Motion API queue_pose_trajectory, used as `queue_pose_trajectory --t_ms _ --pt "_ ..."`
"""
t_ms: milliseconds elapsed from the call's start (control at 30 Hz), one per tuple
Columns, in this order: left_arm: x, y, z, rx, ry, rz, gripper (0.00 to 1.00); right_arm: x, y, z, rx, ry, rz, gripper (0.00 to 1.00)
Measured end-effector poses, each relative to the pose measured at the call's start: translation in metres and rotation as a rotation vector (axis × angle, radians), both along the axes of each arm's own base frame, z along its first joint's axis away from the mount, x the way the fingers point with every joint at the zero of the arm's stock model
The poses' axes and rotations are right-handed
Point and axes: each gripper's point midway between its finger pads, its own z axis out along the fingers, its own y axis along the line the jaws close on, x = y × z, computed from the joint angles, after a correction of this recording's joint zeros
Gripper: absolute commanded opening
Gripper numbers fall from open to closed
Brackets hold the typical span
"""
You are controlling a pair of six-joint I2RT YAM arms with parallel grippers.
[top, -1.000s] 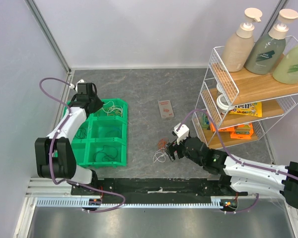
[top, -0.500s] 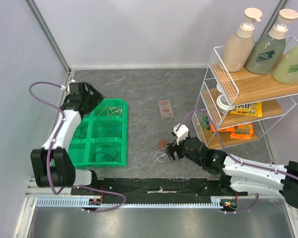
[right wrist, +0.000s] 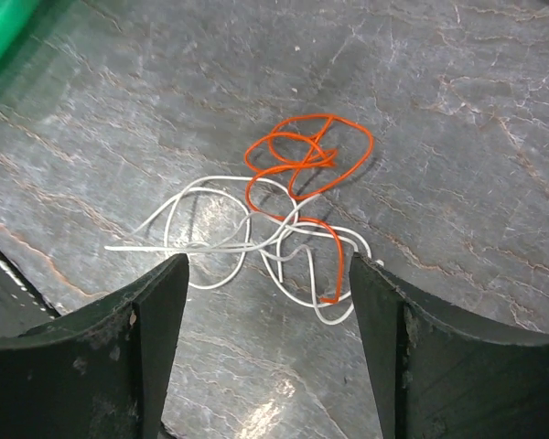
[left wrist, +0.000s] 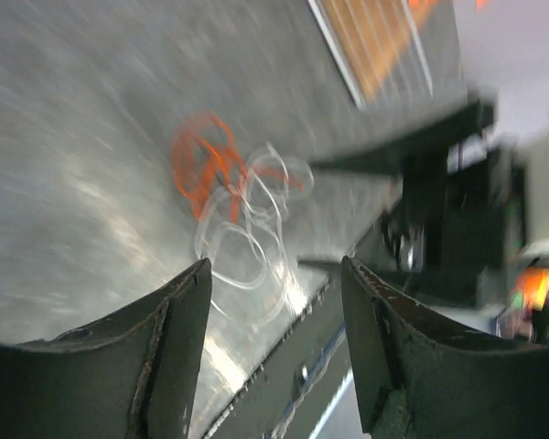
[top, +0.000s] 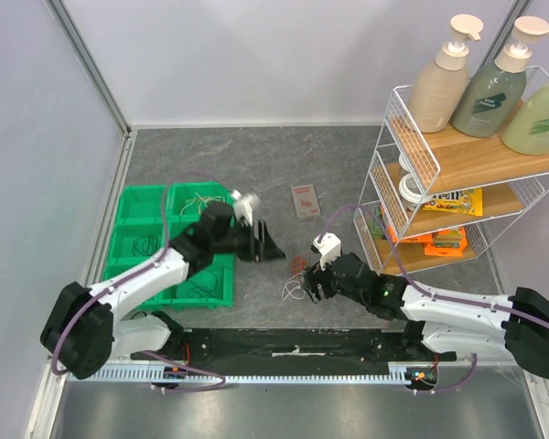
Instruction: Untangle the cables
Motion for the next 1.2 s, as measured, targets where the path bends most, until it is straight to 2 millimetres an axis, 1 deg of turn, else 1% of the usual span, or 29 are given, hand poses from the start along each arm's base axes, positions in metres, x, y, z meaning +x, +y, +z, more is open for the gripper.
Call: queue_pose_trajectory --t_ms 33,67,100,167,233,300,333,367,433,500,533,633,700,733,833,967,1067,1133,1200 --pt "-0.024 -0.014 -0.011 -0.005 0.009 -0.085 0.65 0.0 0.0 0.002 0.013 0.002 -0.007 0.78" --pt "-0.044 -0.023 -0.021 -0.007 0.018 -0.149 0.66 0.001 0.0 0.006 0.03 0.001 -0.019 0.78" --pt "-0.057 -0.027 -0.03 -0.003 0.022 -0.187 0.67 0.002 -0.001 0.012 0.053 -0.004 -0.037 0.78" --pt "-0.072 -0.031 -0.042 0.007 0.023 -0.23 0.69 0.003 -0.003 0.022 0.088 -0.017 -0.064 0.79" --pt "-0.08 -0.037 -0.046 0.012 0.004 -0.268 0.69 0.005 -0.006 0.033 0.128 -0.033 -0.09 0.79" --pt "-0.083 -0.045 -0.05 0.017 -0.018 -0.297 0.69 0.007 -0.008 0.041 0.152 -0.046 -0.112 0.8" --pt "-0.085 -0.05 -0.056 0.029 -0.019 -0.314 0.68 0.008 -0.009 0.041 0.154 -0.048 -0.121 0.8" --pt "-0.089 -0.054 -0.063 0.042 -0.012 -0.332 0.64 0.009 -0.01 0.04 0.15 -0.046 -0.131 0.8" --pt "-0.095 -0.059 -0.079 0.075 0.013 -0.358 0.52 0.012 -0.012 0.034 0.127 -0.028 -0.156 0.8" --pt "-0.099 -0.062 -0.092 0.104 0.032 -0.371 0.4 0.02 -0.014 0.027 0.09 0.006 -0.204 0.79" --pt "-0.101 -0.062 -0.096 0.113 0.041 -0.372 0.37 0.024 -0.015 0.024 0.072 0.021 -0.226 0.79" --pt "-0.1 -0.062 -0.105 0.142 0.052 -0.357 0.21 0.038 -0.011 0.018 0.024 0.061 -0.272 0.77" --pt "-0.098 -0.061 -0.106 0.149 0.054 -0.339 0.15 0.043 -0.004 0.014 -0.001 0.081 -0.273 0.75" --pt "-0.097 -0.061 -0.106 0.147 0.052 -0.335 0.13 0.044 -0.001 0.011 -0.014 0.091 -0.269 0.74" --pt "-0.1 -0.057 -0.109 0.146 0.06 -0.326 0.12 0.047 0.011 0.001 -0.051 0.123 -0.253 0.72" --pt "-0.106 -0.053 -0.112 0.144 0.083 -0.316 0.1 0.047 0.019 -0.023 -0.112 0.169 -0.231 0.69" --pt "-0.108 -0.053 -0.11 0.135 0.088 -0.312 0.06 0.045 0.019 -0.045 -0.172 0.204 -0.222 0.62" --pt "-0.109 -0.053 -0.105 0.121 0.081 -0.312 0.04 0.05 0.024 -0.046 -0.175 0.193 -0.223 0.54" --pt "-0.11 -0.053 -0.097 0.103 0.066 -0.311 0.02 0.055 0.025 -0.046 -0.184 0.178 -0.234 0.43"
